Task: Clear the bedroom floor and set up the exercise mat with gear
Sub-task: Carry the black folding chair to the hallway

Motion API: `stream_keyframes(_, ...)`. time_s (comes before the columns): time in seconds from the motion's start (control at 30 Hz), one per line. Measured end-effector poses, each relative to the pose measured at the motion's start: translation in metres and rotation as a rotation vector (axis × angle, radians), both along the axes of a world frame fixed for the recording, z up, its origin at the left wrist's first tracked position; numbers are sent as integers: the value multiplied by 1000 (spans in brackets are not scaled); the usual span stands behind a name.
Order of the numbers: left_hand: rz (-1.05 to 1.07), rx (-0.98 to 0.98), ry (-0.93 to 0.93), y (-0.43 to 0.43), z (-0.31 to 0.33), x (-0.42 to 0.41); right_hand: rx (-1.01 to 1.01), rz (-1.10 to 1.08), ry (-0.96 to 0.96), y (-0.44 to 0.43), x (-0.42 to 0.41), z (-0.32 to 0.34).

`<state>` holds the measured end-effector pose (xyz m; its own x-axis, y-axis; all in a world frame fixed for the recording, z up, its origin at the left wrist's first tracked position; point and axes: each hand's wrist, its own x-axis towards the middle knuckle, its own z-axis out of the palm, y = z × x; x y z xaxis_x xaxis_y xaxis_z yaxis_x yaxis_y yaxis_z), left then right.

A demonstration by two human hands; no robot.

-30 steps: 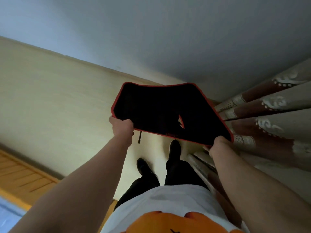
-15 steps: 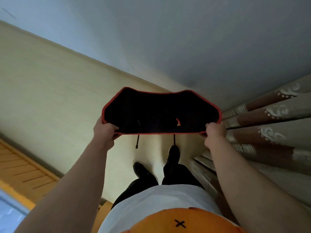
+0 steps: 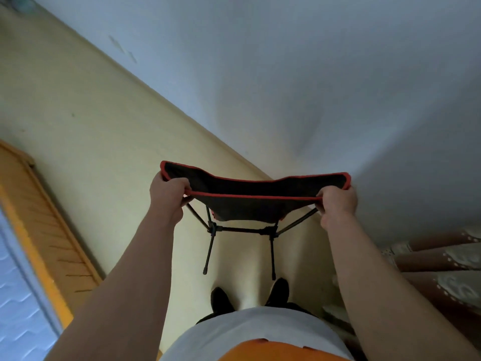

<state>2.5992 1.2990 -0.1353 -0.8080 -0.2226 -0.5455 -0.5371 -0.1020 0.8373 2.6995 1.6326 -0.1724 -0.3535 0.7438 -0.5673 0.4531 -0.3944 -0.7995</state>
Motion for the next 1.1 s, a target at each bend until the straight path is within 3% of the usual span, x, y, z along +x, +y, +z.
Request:
stream_keyframes(0.47, 222, 60, 392, -143, 90, 3, 80, 278, 409, -143, -73, 143)
stream_keyframes(0.77, 265, 40, 563, -202, 136, -21, -16, 302, 606, -196, -118, 173)
stream_keyframes(1.1, 324, 12, 602, -265, 141, -97, -57, 464, 634, -254, -231, 180)
